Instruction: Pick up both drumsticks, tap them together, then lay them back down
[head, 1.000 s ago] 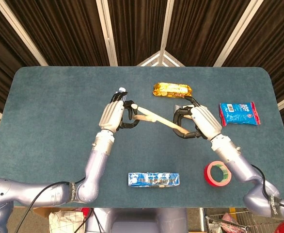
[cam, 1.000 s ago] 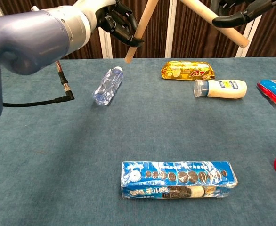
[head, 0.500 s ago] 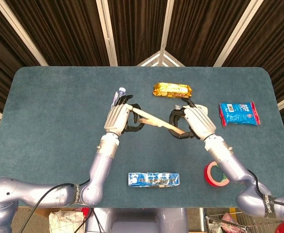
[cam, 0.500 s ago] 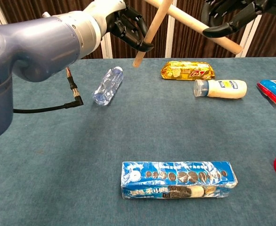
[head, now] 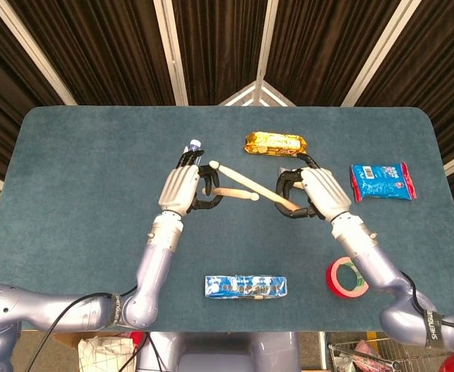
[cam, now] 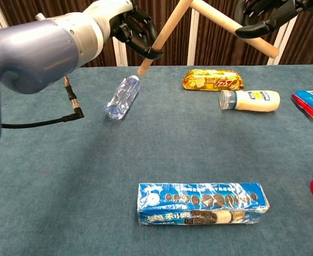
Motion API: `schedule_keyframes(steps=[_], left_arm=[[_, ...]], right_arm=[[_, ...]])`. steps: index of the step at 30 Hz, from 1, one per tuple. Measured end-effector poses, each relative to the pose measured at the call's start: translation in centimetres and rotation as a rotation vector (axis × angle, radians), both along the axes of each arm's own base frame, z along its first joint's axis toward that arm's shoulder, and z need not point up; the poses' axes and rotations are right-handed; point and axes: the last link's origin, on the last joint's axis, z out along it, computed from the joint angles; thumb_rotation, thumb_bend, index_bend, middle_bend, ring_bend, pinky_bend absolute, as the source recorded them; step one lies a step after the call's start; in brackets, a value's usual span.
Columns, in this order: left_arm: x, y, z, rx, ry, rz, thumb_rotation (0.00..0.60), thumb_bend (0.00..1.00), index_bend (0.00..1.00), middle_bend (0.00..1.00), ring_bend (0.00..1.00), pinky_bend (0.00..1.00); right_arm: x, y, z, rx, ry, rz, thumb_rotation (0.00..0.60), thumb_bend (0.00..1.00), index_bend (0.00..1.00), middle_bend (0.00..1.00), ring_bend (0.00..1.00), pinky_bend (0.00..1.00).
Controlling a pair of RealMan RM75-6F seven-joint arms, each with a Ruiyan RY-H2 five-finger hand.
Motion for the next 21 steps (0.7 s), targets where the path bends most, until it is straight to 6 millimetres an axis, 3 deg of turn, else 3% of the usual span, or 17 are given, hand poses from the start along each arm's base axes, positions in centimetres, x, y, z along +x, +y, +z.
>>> schedule_keyframes(steps=[5, 13, 21], left_arm=[[-1.4, 0.0, 1.6, 0.019, 0.037, -0.001, 0.600, 0.40, 0.69, 0.69, 0.12, 0.00], [-4.7, 0.1, 7.2, 0.095, 0.118, 0.013, 0.600, 0.40, 0.69, 0.69, 0.12, 0.00], [-10.6, -1.3, 12.1, 0.104, 0.281, 0.075, 0.600, 0.40, 0.69, 0.69, 0.12, 0.00]], right_arm=[[-1.3, -0.5, 0.6, -0.025, 0.022, -0.024, 0.600, 0.46, 0.81, 0.66, 0.46, 0.01], [-4.6, -1.4, 0.8, -0.057, 0.080, -0.079, 0.600, 0.46, 0.81, 0.66, 0.46, 0.01], [-7.9, -1.2, -0.3, -0.098, 0.193, -0.045, 0.600, 0.46, 0.81, 0.66, 0.46, 0.01]])
